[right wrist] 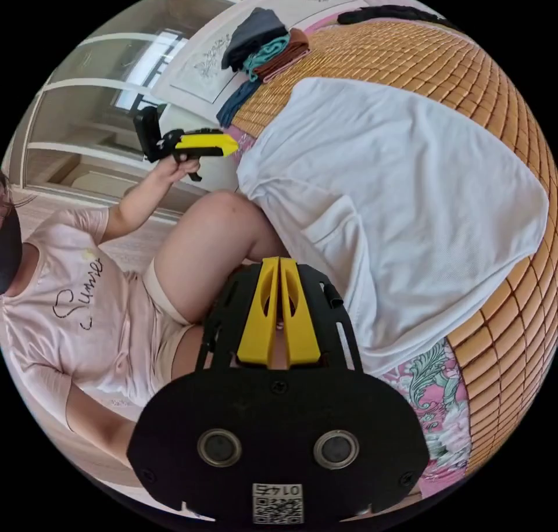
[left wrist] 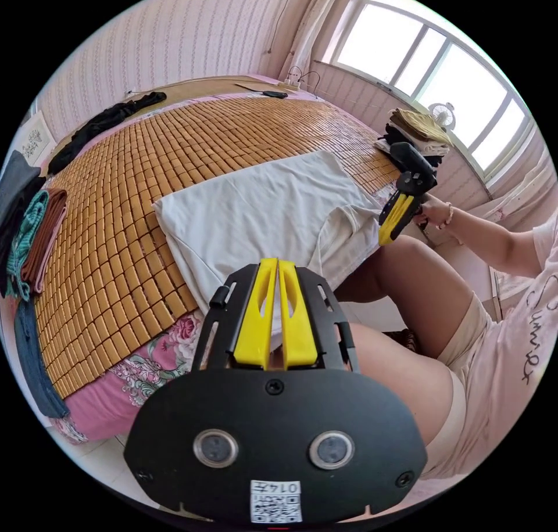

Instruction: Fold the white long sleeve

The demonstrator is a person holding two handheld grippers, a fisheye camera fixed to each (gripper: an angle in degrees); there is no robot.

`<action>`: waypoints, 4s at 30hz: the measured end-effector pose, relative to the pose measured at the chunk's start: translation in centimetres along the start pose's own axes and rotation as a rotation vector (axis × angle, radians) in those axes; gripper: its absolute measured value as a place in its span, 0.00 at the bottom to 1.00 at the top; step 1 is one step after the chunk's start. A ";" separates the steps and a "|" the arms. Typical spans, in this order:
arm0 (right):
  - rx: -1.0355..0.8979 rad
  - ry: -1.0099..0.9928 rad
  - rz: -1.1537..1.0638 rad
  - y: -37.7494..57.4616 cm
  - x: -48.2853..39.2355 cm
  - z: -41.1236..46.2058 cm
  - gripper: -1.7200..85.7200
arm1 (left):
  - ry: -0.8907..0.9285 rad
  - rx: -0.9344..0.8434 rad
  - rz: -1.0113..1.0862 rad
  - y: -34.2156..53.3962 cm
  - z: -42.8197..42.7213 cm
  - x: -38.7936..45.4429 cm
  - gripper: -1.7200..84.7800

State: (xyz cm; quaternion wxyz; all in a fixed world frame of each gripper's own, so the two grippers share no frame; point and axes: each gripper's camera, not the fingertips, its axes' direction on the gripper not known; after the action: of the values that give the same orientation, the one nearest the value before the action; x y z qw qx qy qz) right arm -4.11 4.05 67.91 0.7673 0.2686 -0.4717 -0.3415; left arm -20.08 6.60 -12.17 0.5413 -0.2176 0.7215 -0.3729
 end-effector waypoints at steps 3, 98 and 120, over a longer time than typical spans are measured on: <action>-0.035 0.083 -0.009 1.2 -0.8 -0.6 0.03 | -0.015 0.018 -0.068 -0.1 0.2 -2.4 0.01; -0.024 0.663 0.094 -41.3 -20.5 -10.2 0.02 | -0.080 0.029 0.175 -11.8 13.2 12.2 0.01; -0.474 0.834 0.141 -65.6 -20.8 -7.2 0.01 | -0.068 -0.126 0.402 -13.2 17.4 15.0 0.01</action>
State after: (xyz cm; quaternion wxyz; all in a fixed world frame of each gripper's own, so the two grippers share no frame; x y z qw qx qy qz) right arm -22.07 -19.99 5.55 0.9523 0.1677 -0.0504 -0.2499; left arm -9.68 -17.73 -13.63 0.6143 -0.1153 0.7534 -0.2041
